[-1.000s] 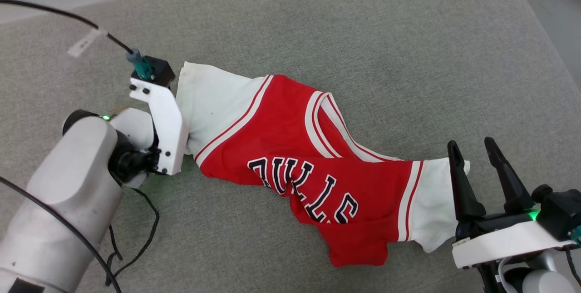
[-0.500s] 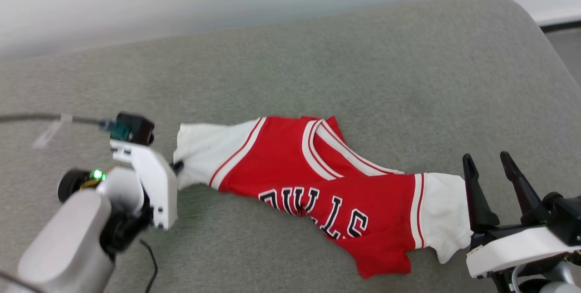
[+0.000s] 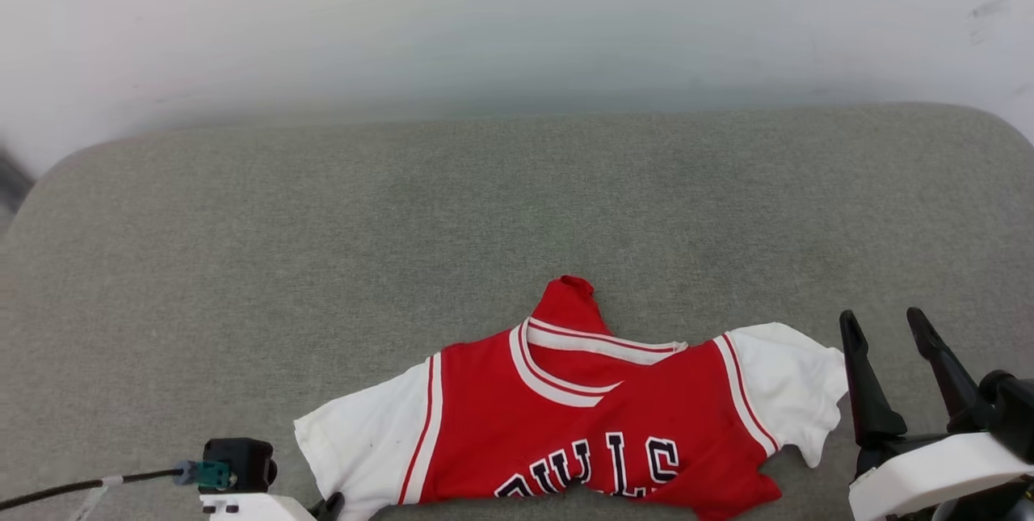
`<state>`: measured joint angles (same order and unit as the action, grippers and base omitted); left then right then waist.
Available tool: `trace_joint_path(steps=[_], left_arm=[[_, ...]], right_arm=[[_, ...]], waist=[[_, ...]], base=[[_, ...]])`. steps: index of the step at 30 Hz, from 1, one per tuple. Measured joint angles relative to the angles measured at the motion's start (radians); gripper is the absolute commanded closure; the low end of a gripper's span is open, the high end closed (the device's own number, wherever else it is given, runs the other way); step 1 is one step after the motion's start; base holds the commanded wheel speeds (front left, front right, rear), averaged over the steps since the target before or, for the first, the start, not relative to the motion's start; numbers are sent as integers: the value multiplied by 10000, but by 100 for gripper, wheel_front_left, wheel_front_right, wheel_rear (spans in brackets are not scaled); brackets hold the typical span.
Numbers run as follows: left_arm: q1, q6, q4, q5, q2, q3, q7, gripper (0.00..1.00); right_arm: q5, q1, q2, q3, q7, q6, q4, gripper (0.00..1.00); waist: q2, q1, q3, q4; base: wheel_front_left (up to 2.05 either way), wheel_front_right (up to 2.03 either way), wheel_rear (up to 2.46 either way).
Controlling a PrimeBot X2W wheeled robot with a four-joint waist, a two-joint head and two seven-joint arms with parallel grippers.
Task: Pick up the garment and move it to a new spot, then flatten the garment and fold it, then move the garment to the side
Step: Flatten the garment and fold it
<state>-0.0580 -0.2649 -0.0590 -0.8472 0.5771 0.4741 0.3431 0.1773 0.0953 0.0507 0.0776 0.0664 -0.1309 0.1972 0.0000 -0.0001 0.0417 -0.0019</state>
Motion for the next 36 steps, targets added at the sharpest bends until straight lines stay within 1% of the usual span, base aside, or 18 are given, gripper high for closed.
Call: trace_joint_path(steps=[1,2,3,4,6,13,18,21,24,29,32,33,35,36], left_arm=[[-107,-33,-15,-8,-90,-21,-186,100],[-152,6,-23,-33,-161,-10,-257,83],[-185,38,-29,-48,-209,12,-320,16],[-188,63,-63,21,-267,21,-525,0],[-139,128,-81,148,-316,0,-832,0],[400,169,-165,1185,-489,-314,-2734,0],[683,52,-337,1804,-702,-581,-4167,0],[806,-84,-464,2146,-813,-679,-4847,0],[862,-184,-577,2422,-855,-696,-5229,0],[1034,-347,-903,2794,-867,-685,-5490,0],[1174,-391,-1091,2972,-846,-686,-5536,0],[1212,-401,-1179,3016,-836,-679,-5553,0],[1330,-420,-1319,3083,-836,-662,-5580,0],[1397,-412,-1379,3108,-836,-662,-5591,0]], right_arm=[[0,22,0,8,50,0,46,0],[0,33,0,15,63,0,84,0],[0,41,-2,21,113,0,127,0],[0,70,0,35,148,0,157,0],[-13,109,0,42,236,0,201,0],[-15,184,0,267,499,0,318,0],[44,233,0,623,698,0,313,0],[46,230,0,859,861,0,242,0],[33,212,2,1080,1032,0,176,0],[8,126,0,1331,1448,-2,27,0],[117,-35,21,1634,2105,0,-295,0],[265,-153,75,1724,2512,0,-470,0],[430,-278,257,1858,3189,0,-763,0],[502,-368,453,1896,3561,0,-922,0]], waist=[[0,0,-38,56],[0,0,-70,105],[0,0,-97,142],[0,0,-122,170],[0,0,-164,199],[0,0,-388,202],[0,0,-480,228],[0,0,-496,298],[0,0,-487,402],[0,0,-372,591],[0,1,-199,733],[0,1,-125,783],[0,1,50,896],[0,1,144,959]], base=[[0,0,0],[0,0,0],[0,0,0],[0,0,0],[0,0,0],[0,0,0],[0,0,0],[0,0,0],[0,0,0],[0,0,0],[0,0,0],[0,0,0],[0,0,0],[0,0,0]])
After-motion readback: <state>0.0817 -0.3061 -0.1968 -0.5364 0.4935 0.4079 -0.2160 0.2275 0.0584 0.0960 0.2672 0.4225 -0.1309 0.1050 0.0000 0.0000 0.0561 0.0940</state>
